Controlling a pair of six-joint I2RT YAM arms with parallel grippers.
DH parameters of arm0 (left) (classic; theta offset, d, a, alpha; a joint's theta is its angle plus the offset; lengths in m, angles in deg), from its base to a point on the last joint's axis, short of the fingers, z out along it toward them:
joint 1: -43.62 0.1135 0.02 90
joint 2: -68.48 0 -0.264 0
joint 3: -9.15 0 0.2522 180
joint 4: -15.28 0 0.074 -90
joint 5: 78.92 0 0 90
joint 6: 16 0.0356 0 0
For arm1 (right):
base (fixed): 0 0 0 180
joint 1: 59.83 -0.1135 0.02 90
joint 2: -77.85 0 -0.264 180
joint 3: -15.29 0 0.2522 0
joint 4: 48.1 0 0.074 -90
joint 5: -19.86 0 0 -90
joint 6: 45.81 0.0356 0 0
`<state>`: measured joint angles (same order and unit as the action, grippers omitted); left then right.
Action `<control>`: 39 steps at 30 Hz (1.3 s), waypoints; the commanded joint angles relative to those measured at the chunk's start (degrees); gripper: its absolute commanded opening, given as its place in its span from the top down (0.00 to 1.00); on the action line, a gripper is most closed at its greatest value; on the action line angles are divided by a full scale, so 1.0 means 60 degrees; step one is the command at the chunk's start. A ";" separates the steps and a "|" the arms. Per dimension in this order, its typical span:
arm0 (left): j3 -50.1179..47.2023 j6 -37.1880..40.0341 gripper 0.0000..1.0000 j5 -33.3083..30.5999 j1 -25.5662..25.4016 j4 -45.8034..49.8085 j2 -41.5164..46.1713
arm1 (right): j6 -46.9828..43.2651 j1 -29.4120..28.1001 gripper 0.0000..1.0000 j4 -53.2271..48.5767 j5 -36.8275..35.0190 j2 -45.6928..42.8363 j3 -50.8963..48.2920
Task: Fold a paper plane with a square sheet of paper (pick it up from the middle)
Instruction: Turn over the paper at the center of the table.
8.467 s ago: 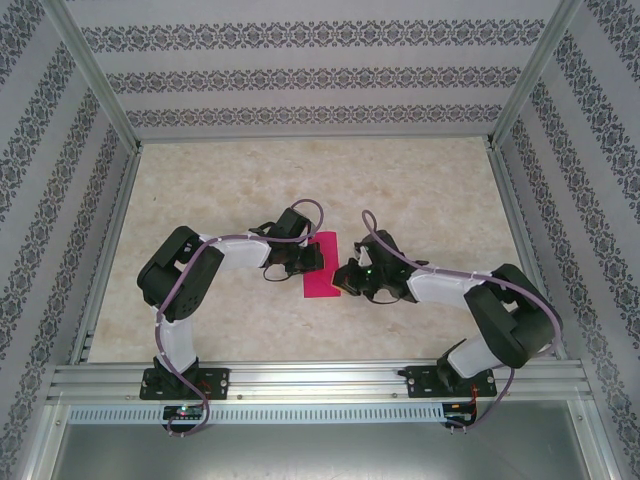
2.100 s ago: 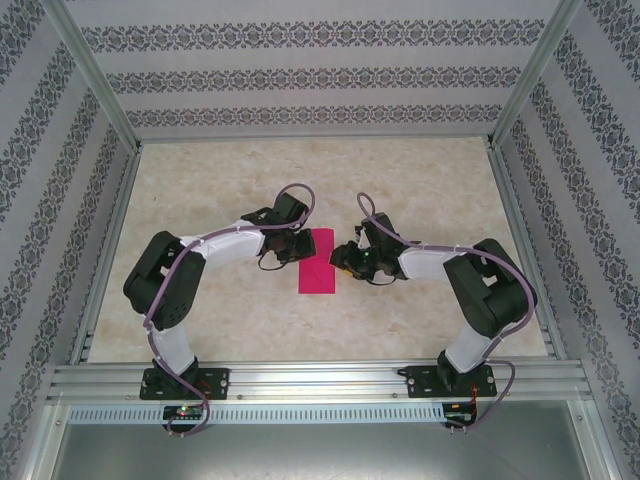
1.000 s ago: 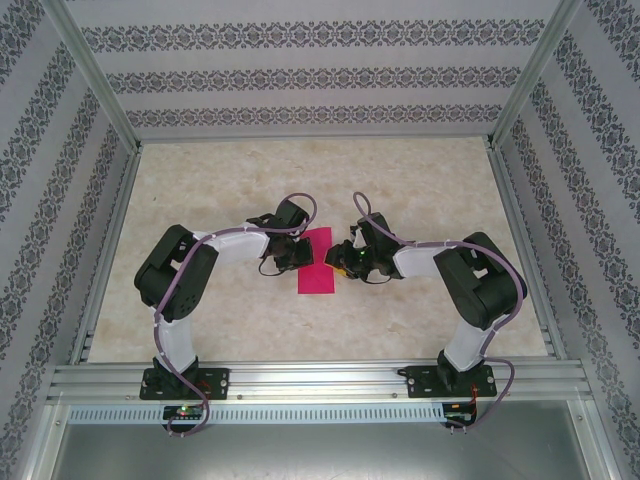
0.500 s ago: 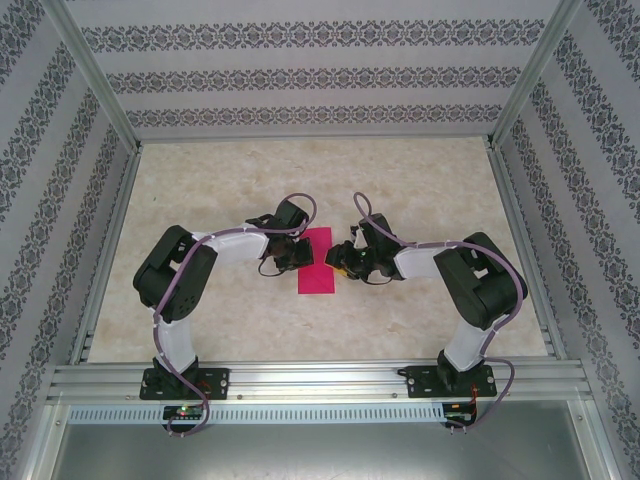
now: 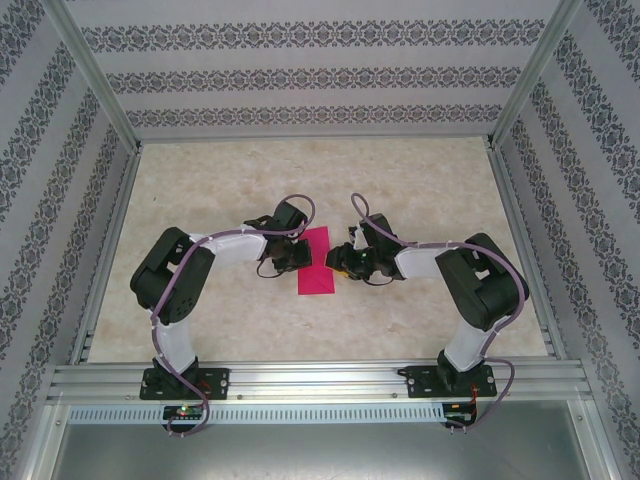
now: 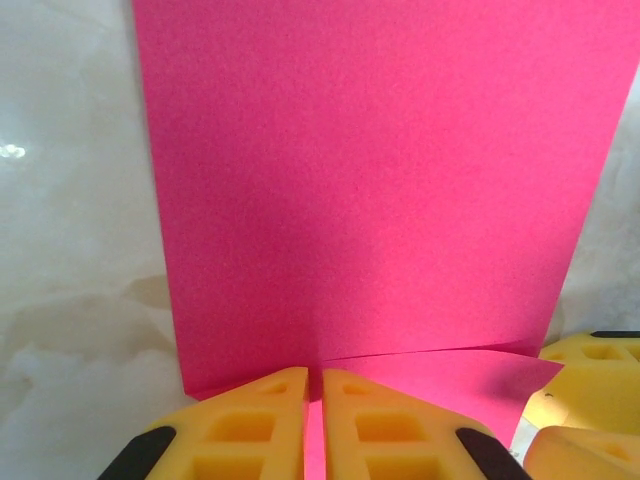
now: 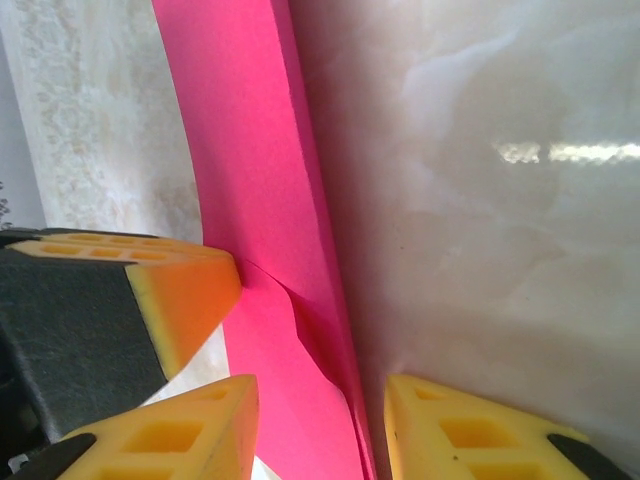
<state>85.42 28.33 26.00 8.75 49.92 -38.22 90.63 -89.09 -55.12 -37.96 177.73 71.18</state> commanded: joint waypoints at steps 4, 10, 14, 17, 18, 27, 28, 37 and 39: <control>-0.0193 0.0035 0.85 -0.0118 0.0075 -0.0137 0.0437 | -0.1036 -0.0257 0.61 -0.0455 -0.0108 -0.0154 0.0360; -0.0145 0.0053 0.85 -0.0131 0.0084 -0.0112 0.0374 | -0.1191 -0.0278 0.64 -0.0312 0.0071 0.0054 0.0564; -0.0166 0.0067 0.85 -0.0159 0.0082 -0.0097 0.0369 | -0.1177 -0.0277 0.65 -0.0300 0.0041 0.0110 0.0627; -0.0159 0.0063 0.85 -0.0175 0.0085 -0.0081 0.0351 | -0.1176 -0.0280 0.65 -0.0260 0.0153 0.0296 0.0711; -0.0157 0.0068 0.85 -0.0180 0.0083 -0.0082 0.0364 | -0.1177 -0.0291 0.65 -0.0236 0.0186 0.0346 0.0727; -0.0098 0.0039 0.85 -0.0212 0.0079 -0.0068 0.0382 | -0.0958 -0.0266 0.72 0.0323 0.0447 0.0609 0.0739; -0.0098 0.0035 0.84 -0.0199 0.0081 -0.0079 0.0380 | -0.0970 -0.0280 0.73 0.0298 0.0464 0.0635 0.0774; -0.0119 -0.0045 0.82 -0.0035 0.0211 -0.0040 0.1149 | -0.0965 -0.0192 0.90 0.0135 0.0467 0.0220 0.0729; -0.0154 -0.0007 0.81 -0.0214 0.0295 0.0088 0.1601 | -0.1104 -0.0171 0.92 -0.0277 0.0288 -0.0106 0.0791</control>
<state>84.74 28.29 25.67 9.38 50.12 -33.61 84.99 -90.18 -55.69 -36.10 180.37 74.35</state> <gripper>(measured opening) 0.184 0.083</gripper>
